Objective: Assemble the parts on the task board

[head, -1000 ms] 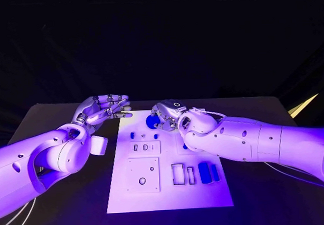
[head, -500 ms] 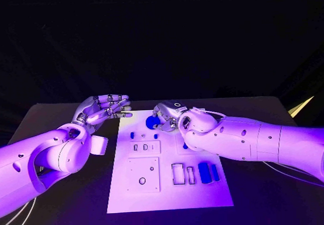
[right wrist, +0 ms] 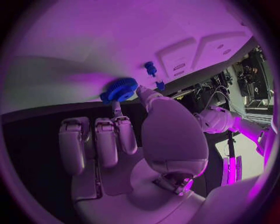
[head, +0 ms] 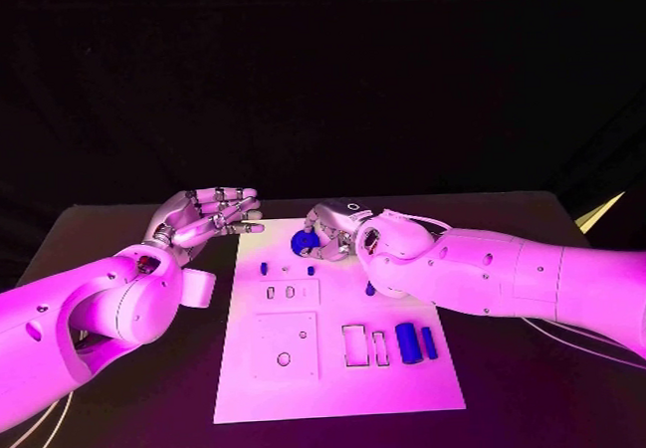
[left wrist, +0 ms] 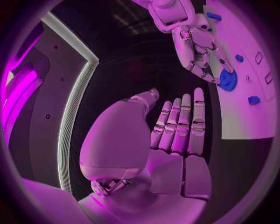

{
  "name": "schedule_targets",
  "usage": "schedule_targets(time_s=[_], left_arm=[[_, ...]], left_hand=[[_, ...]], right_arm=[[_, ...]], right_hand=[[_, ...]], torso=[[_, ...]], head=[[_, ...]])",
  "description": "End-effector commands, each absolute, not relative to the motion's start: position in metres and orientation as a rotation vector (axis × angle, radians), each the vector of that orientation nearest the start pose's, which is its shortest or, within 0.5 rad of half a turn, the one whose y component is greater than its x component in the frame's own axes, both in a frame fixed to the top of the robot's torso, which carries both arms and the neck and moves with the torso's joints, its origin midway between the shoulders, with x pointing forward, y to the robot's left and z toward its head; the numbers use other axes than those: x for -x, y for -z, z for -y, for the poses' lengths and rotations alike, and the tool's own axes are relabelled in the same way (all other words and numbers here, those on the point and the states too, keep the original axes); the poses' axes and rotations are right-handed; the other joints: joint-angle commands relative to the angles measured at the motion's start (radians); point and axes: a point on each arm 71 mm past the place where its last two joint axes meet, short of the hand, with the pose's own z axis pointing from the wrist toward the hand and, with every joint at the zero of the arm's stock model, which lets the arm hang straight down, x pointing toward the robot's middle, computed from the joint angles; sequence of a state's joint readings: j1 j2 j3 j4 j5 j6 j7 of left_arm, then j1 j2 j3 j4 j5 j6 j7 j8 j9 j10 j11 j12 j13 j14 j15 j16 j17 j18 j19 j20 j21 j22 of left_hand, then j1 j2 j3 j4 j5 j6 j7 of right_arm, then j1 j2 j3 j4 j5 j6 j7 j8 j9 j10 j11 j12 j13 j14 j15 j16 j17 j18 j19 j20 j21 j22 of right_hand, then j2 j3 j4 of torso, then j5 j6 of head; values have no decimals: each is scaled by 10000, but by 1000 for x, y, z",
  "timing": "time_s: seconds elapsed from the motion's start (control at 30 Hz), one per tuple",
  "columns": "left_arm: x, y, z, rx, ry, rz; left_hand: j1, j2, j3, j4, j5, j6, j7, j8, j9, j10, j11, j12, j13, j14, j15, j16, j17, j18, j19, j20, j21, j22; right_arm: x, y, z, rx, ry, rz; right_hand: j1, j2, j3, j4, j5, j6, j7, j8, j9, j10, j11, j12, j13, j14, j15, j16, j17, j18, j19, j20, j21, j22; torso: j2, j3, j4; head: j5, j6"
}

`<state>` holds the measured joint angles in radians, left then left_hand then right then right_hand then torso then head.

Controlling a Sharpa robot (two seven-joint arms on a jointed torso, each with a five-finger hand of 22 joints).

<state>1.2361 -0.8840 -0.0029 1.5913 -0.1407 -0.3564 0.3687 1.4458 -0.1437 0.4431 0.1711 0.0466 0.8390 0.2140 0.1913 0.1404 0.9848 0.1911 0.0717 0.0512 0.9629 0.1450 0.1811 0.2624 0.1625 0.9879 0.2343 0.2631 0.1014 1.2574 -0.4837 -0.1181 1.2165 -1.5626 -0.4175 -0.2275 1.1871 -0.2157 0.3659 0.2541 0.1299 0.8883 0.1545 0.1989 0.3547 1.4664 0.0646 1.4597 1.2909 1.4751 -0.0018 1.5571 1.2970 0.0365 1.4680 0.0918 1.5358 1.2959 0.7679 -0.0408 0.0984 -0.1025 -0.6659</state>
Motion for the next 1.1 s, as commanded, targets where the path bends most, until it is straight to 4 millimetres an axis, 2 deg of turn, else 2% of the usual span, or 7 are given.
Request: schedule_targets(time_s=[0.03,0.7,0.93,1.1], left_arm=[[-487,139,-209,9332,15309,-13912],[-487,139,-213,9367,15204,-13860],[-487,139,-213,9370,15201,-13863],[-487,139,-214,9377,15177,-13848]], left_hand=[[-174,-33,123,48,175,89,250,-119,153,4,-10,-74,139,-19,-5,-52,160,179,-18,-4,143,93],[-183,-42,121,47,167,86,254,-123,152,1,-7,-75,138,-23,-3,-57,166,176,-24,-2,144,93],[-194,-52,124,45,160,85,261,-128,151,-4,-3,-76,138,-30,2,-64,176,174,-34,1,146,92],[-194,-52,124,45,160,85,261,-128,151,-4,-3,-76,138,-30,2,-64,176,174,-34,1,146,92]], right_arm=[[-533,196,108,2271,-5132,-15764],[-533,198,125,1957,-4839,-16072],[-533,196,132,1814,-4832,-15927],[-529,192,140,1673,-4912,-15668]], right_hand=[[-259,188,-93,189,102,87,16,124,66,51,92,-40,1679,957,34,137,2738,-335,975,129,246,2670],[-386,242,-148,284,95,134,1,131,72,115,83,31,1749,957,29,137,2738,-358,1016,126,325,2731],[-415,260,-157,303,97,144,-2,133,74,129,80,45,1764,957,27,137,2738,-361,1023,125,339,2741],[-421,268,-159,306,98,149,-4,135,75,138,79,56,1774,957,25,137,2738,-365,1028,124,350,2749]], torso=[[-4,1,9],[3,16,-16],[-2,5,14],[-2,15,-7]], head=[[2,-11],[30,1],[16,3],[29,13]])
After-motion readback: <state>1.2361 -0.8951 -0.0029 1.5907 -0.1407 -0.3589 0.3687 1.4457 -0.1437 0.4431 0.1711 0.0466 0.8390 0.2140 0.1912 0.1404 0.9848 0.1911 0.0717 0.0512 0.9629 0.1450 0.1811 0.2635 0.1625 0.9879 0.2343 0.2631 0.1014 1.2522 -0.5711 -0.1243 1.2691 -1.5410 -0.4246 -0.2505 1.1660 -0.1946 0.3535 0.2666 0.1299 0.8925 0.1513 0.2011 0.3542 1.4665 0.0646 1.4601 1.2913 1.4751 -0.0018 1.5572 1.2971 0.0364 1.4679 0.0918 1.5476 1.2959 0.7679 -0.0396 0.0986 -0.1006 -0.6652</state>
